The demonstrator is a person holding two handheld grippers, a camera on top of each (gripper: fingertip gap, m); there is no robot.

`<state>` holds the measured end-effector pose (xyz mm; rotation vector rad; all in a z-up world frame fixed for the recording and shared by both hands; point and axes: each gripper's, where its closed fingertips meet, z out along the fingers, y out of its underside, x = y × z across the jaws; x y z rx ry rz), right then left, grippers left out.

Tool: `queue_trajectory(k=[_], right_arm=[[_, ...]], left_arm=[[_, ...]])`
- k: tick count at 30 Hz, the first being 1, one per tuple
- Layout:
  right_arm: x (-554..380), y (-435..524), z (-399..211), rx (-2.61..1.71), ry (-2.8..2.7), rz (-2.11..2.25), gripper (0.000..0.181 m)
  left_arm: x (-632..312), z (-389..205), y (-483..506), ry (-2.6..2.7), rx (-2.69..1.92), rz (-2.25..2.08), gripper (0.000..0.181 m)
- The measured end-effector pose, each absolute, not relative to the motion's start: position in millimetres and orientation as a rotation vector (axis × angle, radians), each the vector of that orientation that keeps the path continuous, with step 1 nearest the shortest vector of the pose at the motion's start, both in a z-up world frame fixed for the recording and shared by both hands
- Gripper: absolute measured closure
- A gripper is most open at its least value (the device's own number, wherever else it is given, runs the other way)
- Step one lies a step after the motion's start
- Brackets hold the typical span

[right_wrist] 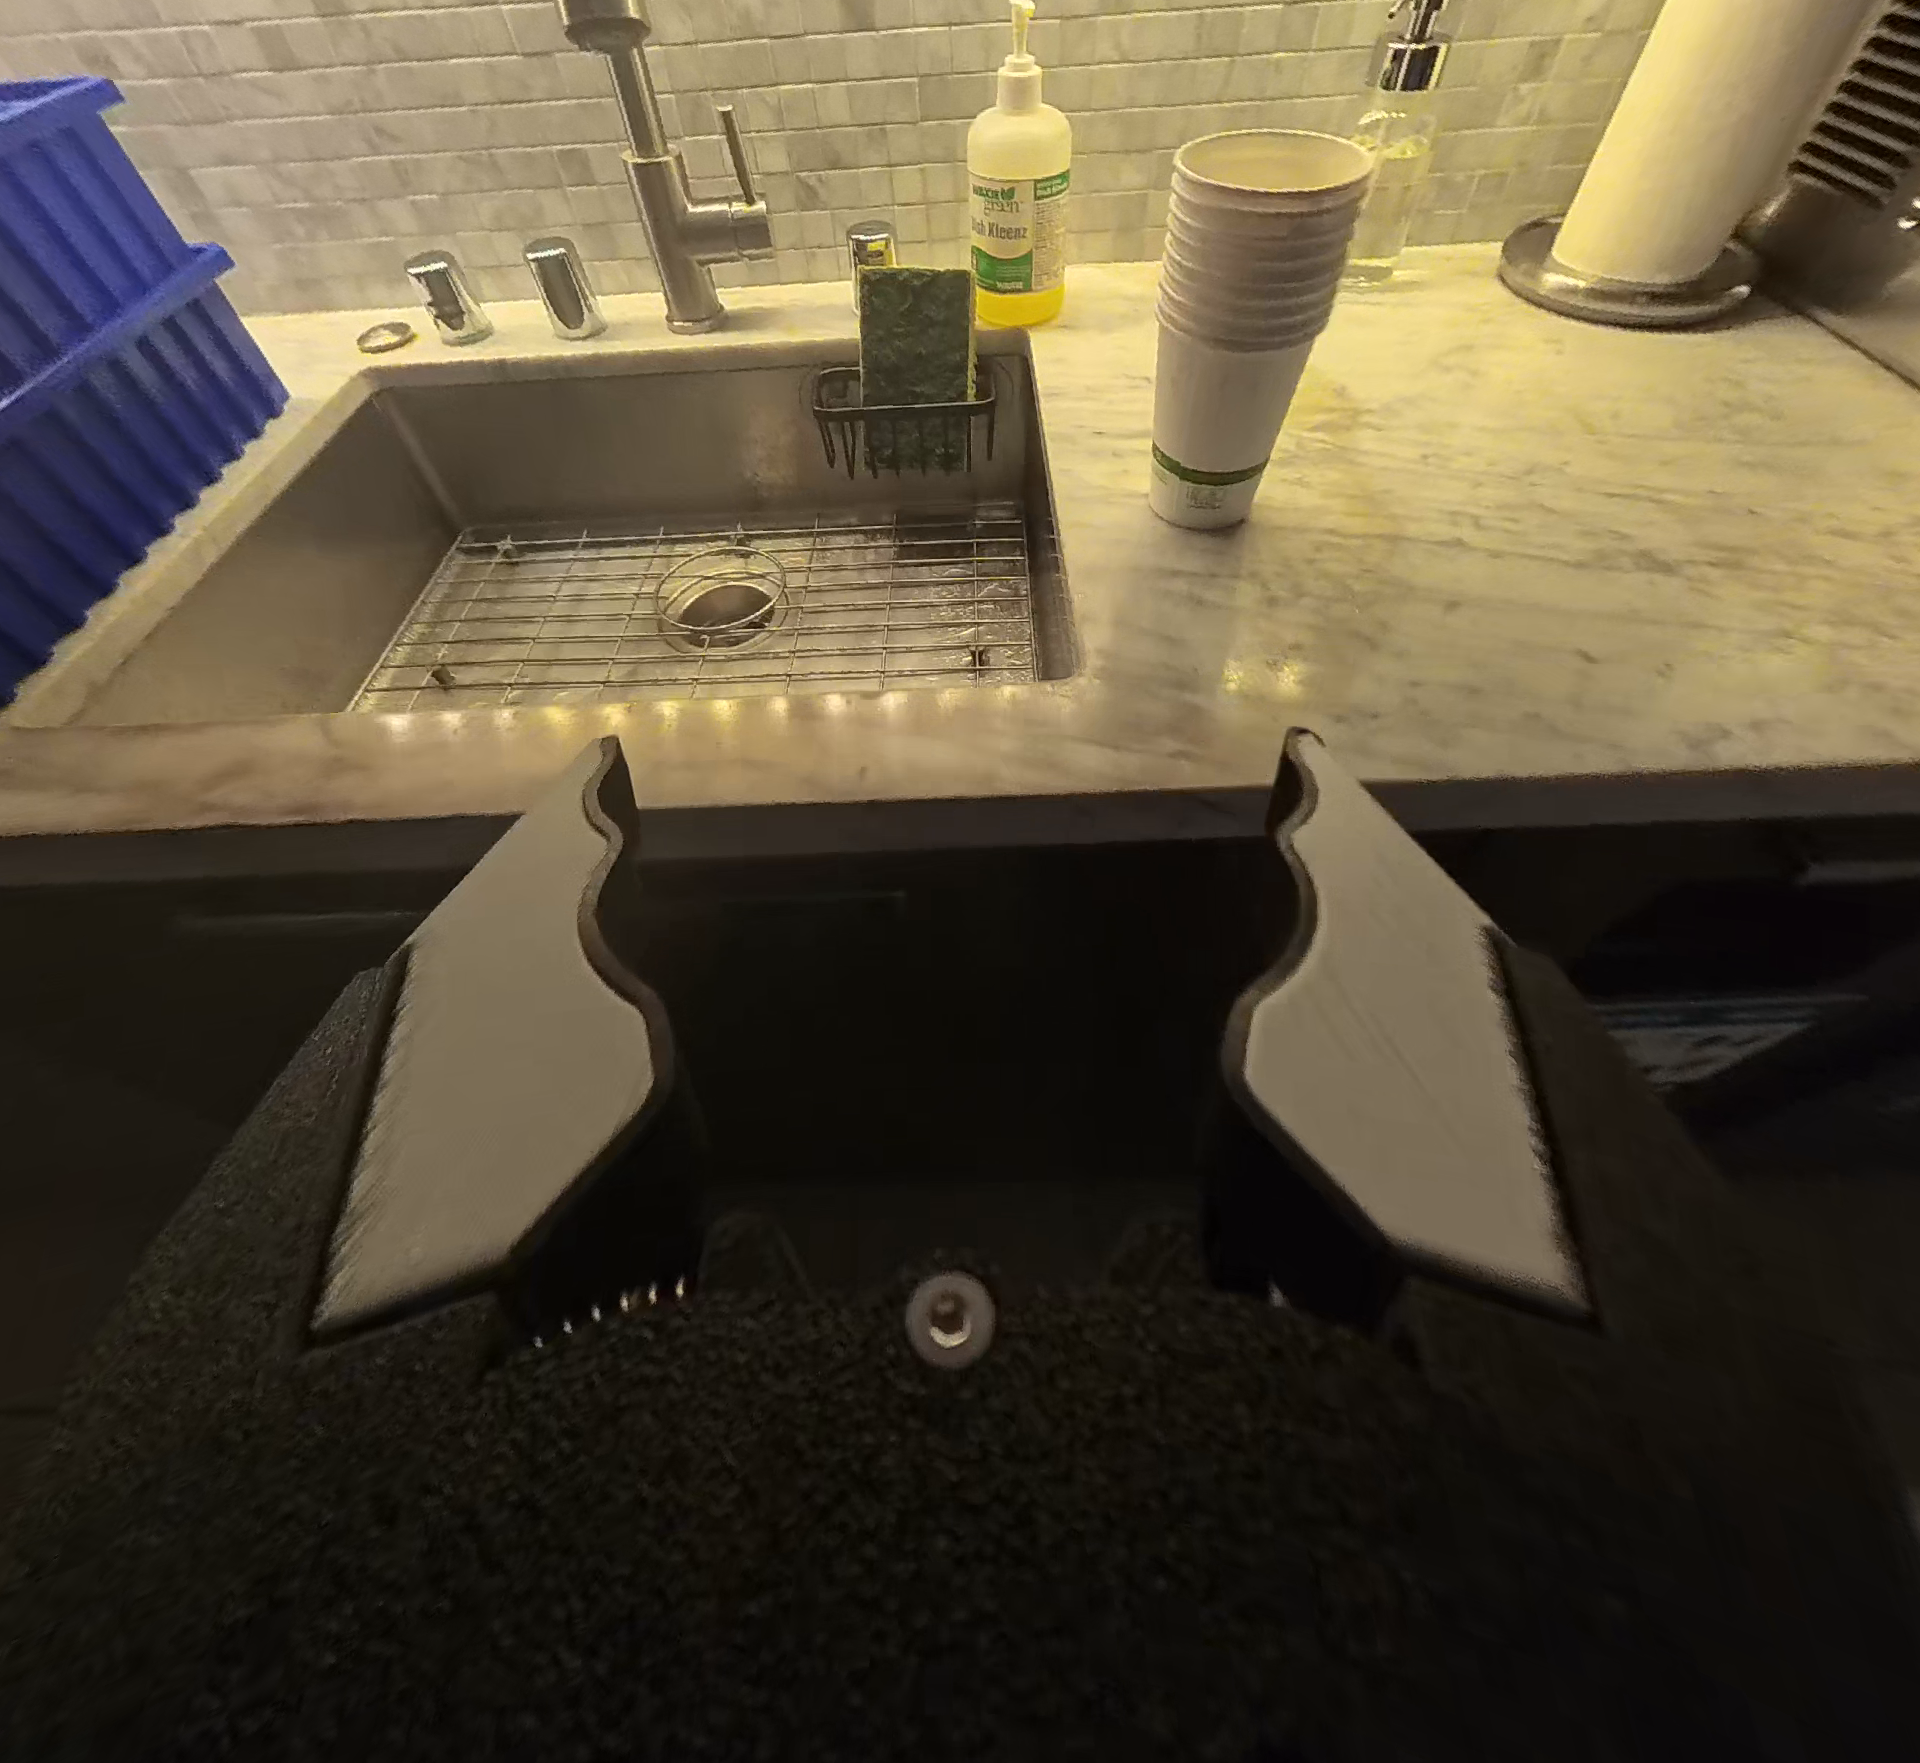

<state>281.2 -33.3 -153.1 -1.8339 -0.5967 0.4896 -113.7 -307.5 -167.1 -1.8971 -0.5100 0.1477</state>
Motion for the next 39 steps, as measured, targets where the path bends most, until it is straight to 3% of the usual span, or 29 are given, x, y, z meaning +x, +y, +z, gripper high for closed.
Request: queue_trajectory(k=[20, 39], right_arm=[[392.2, -35.9, -148.8, -1.797, -0.656, 0.468, 0.062], [373.6, -23.5, -140.3, -1.776, -0.647, 0.467, 0.063]], left_arm=[[-53.2, -135.3, -377.8, -0.637, -1.848, 0.394, 0.083], [-65.2, -131.7, -369.3, -0.601, -1.835, 0.370, 0.083]])
